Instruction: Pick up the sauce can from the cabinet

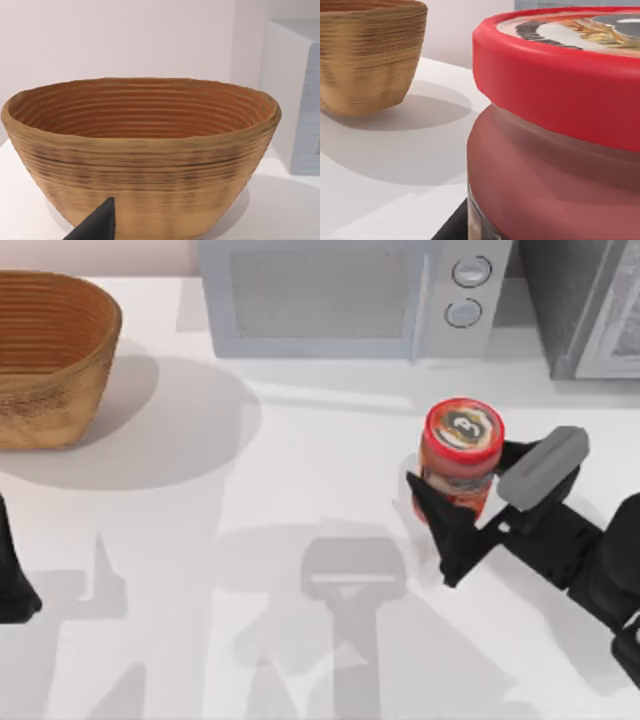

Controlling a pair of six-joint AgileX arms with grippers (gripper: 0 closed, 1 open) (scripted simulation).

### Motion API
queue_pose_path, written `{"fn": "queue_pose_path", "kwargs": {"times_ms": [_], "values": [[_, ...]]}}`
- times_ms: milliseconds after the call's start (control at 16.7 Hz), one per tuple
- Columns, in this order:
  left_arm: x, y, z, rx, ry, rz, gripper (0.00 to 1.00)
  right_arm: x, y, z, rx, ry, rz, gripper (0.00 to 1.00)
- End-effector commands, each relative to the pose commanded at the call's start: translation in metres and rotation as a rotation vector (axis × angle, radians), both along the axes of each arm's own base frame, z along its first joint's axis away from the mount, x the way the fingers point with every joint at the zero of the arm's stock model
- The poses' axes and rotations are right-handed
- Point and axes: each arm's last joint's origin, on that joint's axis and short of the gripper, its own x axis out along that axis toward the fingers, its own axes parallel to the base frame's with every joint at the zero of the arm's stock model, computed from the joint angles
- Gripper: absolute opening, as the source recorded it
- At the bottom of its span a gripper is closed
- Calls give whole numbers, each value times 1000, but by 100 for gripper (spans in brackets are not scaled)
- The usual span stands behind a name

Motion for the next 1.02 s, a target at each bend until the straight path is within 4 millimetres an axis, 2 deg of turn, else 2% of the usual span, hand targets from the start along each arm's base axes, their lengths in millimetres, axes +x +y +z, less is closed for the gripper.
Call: {"fn": "queue_pose_path", "kwargs": {"times_ms": [420,840,1020], "values": [[0,0,0,0,0,0,100,3,2,-3,0,1,-2,0],[0,0,0,0,0,0,100,37,34,-21,5,-7,3,0],[0,0,0,0,0,0,100,43,42,-27,1,-3,3,0]]}}
